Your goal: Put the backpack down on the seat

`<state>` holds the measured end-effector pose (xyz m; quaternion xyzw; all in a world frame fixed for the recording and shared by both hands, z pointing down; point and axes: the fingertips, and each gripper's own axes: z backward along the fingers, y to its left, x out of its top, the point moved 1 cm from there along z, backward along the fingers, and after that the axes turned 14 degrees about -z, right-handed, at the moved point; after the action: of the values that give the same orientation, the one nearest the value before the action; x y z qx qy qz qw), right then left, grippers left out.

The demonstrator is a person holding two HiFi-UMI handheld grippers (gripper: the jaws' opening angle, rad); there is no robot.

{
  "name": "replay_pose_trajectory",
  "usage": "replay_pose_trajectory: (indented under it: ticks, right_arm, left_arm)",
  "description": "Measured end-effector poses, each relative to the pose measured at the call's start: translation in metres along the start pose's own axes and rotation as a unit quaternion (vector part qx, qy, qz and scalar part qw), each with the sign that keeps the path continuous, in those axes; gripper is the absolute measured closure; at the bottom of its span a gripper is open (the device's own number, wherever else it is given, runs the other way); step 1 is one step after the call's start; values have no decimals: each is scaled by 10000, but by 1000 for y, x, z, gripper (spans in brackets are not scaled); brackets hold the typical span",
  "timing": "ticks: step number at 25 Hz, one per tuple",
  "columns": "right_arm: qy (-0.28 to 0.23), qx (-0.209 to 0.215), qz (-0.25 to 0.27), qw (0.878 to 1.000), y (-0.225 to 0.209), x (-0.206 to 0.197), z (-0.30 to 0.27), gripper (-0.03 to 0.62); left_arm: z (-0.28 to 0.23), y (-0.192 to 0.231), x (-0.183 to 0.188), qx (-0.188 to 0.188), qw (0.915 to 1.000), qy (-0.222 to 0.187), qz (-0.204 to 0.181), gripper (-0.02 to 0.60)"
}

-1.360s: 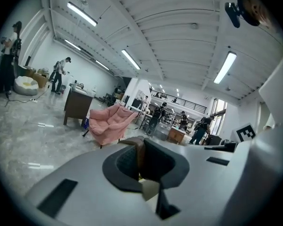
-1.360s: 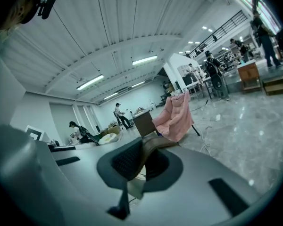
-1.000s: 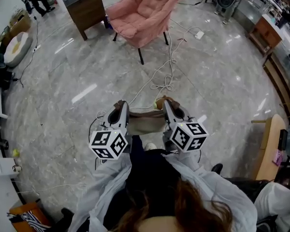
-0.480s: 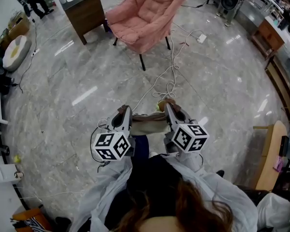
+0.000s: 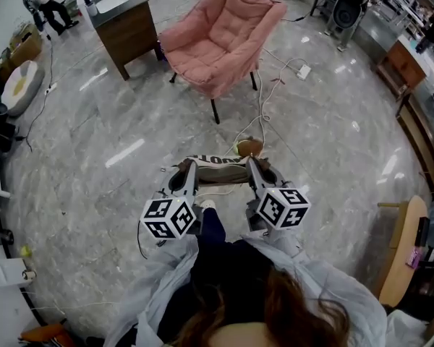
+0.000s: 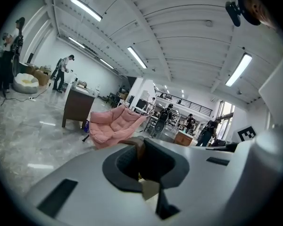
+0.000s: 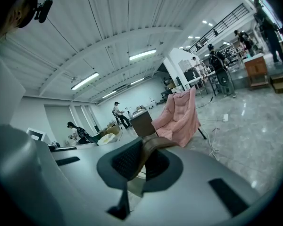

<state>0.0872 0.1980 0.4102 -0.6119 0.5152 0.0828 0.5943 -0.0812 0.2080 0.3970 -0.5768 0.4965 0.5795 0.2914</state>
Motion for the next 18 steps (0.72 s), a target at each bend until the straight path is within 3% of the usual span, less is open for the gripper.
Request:
replay_pose_trajectory:
  ticks: [18]
  right_arm:
    - [50, -382, -82, 9992, 1, 8, -110, 585]
  left_arm:
    - [-77, 89, 10, -266, 9990, 364, 14, 557]
